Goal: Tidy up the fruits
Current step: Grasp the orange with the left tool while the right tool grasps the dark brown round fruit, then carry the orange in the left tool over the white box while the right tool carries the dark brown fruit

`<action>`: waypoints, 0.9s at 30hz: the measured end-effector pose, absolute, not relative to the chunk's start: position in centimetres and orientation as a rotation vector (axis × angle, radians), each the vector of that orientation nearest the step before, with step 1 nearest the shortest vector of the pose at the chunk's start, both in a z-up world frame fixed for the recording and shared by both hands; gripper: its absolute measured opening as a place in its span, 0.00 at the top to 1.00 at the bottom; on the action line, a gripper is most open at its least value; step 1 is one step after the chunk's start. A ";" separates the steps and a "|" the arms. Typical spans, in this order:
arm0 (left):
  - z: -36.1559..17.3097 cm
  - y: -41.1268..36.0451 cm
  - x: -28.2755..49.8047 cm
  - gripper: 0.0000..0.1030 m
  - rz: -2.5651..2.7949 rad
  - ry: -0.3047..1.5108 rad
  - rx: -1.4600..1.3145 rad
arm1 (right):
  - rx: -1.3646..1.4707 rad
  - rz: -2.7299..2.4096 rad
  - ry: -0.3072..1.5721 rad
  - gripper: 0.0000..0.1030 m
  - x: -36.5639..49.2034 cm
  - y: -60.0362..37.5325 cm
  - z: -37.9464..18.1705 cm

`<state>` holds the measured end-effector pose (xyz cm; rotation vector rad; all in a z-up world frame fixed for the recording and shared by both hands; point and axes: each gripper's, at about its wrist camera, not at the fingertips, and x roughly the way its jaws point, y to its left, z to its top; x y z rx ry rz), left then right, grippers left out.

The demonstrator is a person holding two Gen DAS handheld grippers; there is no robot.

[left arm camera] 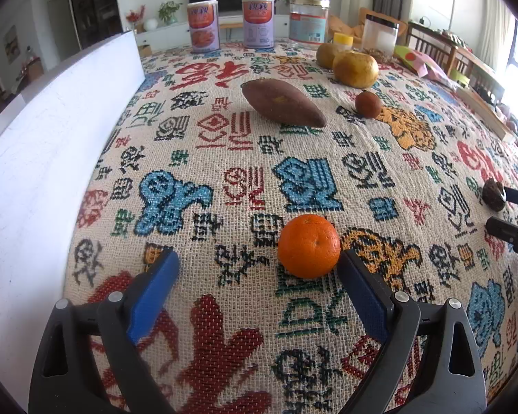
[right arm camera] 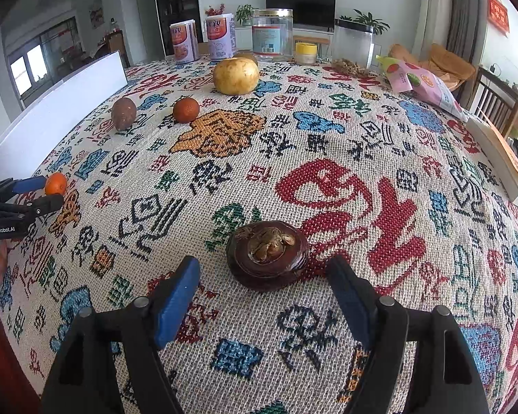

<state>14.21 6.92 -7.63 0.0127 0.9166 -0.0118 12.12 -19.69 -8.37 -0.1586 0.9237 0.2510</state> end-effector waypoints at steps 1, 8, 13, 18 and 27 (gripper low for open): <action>-7.6 6.9 14.2 0.08 -0.012 0.917 0.013 | -0.173 0.236 0.934 0.03 12.3 -19.5 -8.6; -7.6 6.9 14.2 0.08 -0.011 0.917 0.013 | -0.146 0.234 0.944 0.00 12.6 -20.0 -8.7; -7.6 6.9 14.2 0.07 -0.006 0.918 0.015 | -0.149 0.233 0.944 0.00 12.6 -20.0 -8.7; -7.7 6.9 14.2 0.06 -0.003 0.918 0.016 | -0.149 0.234 0.944 0.00 12.6 -20.0 -8.7; -7.6 6.9 14.2 0.06 -0.002 0.918 0.017 | -0.148 0.234 0.944 0.00 12.6 -20.0 -8.7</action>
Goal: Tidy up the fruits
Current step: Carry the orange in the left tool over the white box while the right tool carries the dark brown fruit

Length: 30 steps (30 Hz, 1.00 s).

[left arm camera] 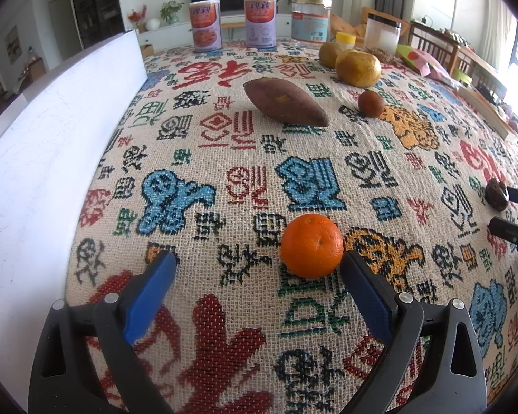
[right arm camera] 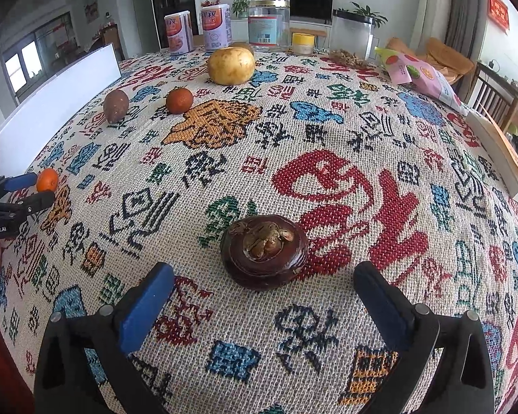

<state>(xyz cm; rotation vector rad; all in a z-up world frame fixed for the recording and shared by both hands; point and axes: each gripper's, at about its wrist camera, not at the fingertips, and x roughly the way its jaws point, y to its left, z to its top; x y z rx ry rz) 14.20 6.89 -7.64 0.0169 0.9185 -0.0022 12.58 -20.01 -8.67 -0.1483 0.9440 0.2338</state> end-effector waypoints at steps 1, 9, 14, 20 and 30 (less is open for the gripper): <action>-7.6 6.9 14.2 0.06 -0.002 0.918 0.017 | -0.148 0.234 0.944 0.00 12.6 -20.0 -8.7; -7.6 6.8 14.2 0.05 -0.003 0.919 0.016 | -0.148 0.234 0.944 0.00 12.6 -20.1 -8.7; -6.8 8.1 13.5 0.06 -0.242 0.913 -0.108 | -0.147 0.234 0.944 0.00 12.6 -20.0 -8.7; -6.2 7.8 13.3 0.08 -0.217 0.869 -0.123 | -0.140 0.238 0.943 0.00 12.5 -20.0 -8.7; -6.1 6.1 13.6 0.72 -0.128 0.915 -0.062 | -0.022 0.357 1.020 0.25 13.2 -21.9 -6.3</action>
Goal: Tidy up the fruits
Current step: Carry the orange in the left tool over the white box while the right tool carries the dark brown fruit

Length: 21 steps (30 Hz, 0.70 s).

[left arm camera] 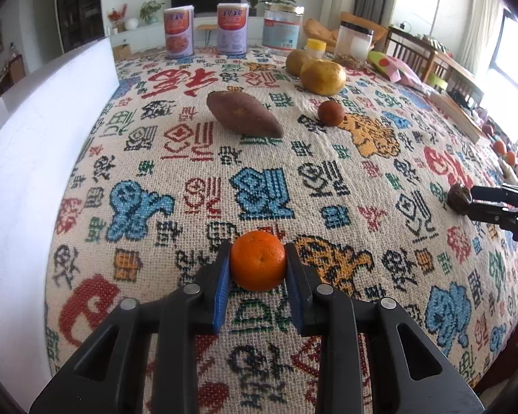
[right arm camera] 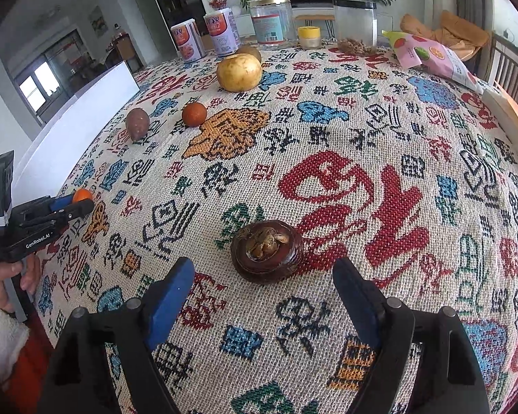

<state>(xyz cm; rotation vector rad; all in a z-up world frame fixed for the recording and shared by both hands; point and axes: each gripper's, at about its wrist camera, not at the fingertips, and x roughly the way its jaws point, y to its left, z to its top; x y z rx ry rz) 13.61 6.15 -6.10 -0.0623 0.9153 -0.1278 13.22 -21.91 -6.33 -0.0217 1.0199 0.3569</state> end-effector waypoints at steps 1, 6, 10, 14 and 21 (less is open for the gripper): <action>-5.8 6.3 13.3 0.72 -0.131 0.920 -0.086 | -0.038 0.355 1.027 0.25 13.5 -21.6 -6.2; -2.3 8.3 10.3 0.72 -0.163 0.941 -0.226 | -0.140 0.296 1.046 0.56 14.5 -19.6 -7.0; 4.8 13.4 5.5 0.72 -0.194 0.862 -0.376 | -0.073 0.378 1.028 0.56 13.2 -17.2 -3.9; 10.5 21.1 3.3 0.72 -0.070 0.775 -0.398 | -0.058 0.641 1.015 0.56 11.5 -8.4 0.7; 5.8 34.5 6.5 0.72 0.296 0.932 -0.387 | -0.154 1.056 0.964 0.56 8.3 12.6 5.6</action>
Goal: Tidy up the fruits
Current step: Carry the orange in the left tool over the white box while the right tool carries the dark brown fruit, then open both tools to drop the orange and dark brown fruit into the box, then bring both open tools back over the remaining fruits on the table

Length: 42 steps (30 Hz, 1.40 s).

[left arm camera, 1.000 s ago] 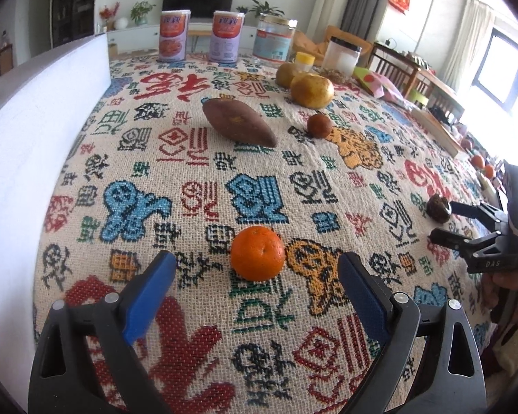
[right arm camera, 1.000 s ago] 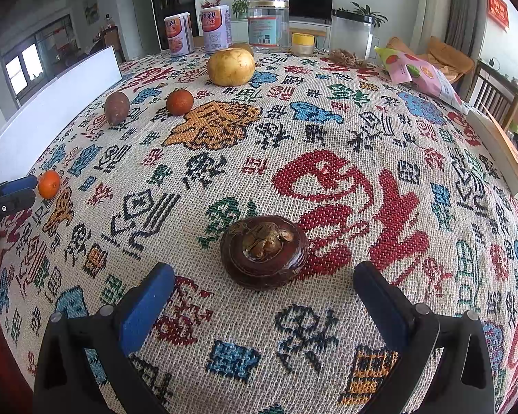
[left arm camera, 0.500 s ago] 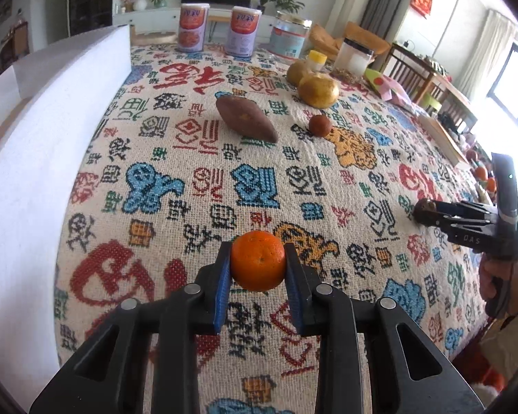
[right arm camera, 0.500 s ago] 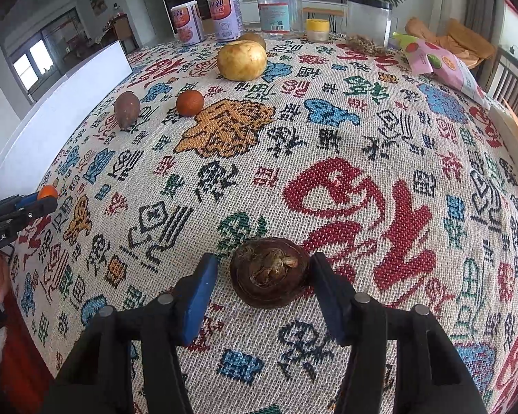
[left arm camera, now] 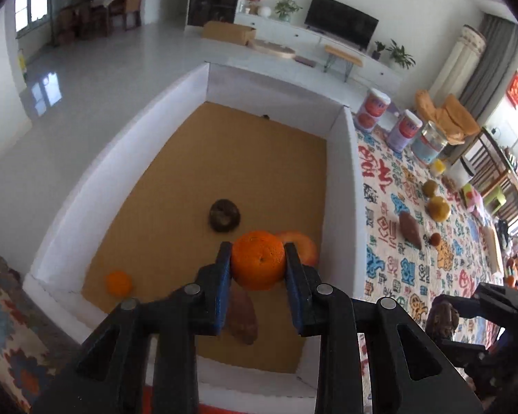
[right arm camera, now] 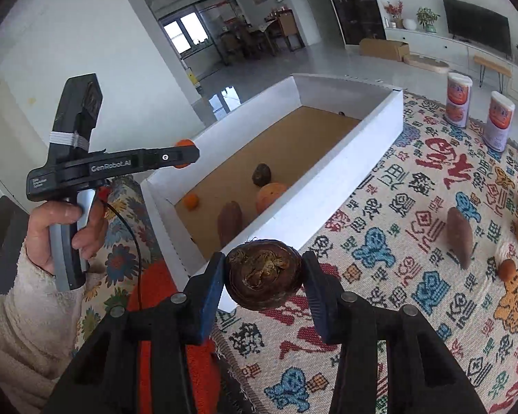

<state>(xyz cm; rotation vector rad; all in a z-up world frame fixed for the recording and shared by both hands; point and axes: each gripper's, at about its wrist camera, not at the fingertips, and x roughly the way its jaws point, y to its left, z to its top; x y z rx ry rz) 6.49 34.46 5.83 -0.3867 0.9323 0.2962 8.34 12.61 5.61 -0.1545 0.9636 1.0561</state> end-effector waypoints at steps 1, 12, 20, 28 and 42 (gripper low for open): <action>4.6 35.5 6.8 0.72 0.320 0.966 -0.387 | -0.193 1.080 0.973 0.56 8.1 15.2 5.3; 3.8 35.3 6.2 0.30 0.434 0.930 -0.270 | -0.244 1.022 1.027 0.48 9.7 21.8 4.2; 6.0 27.2 6.5 0.17 0.217 0.758 -0.238 | -0.221 0.808 0.786 0.07 11.7 9.6 8.8; 2.6 21.5 8.3 0.17 0.265 0.819 0.014 | -0.277 0.305 0.899 0.07 13.6 -13.4 -4.4; 3.7 22.3 5.7 0.17 0.326 0.759 -0.064 | -0.106 0.088 0.931 0.04 12.9 -25.6 -8.3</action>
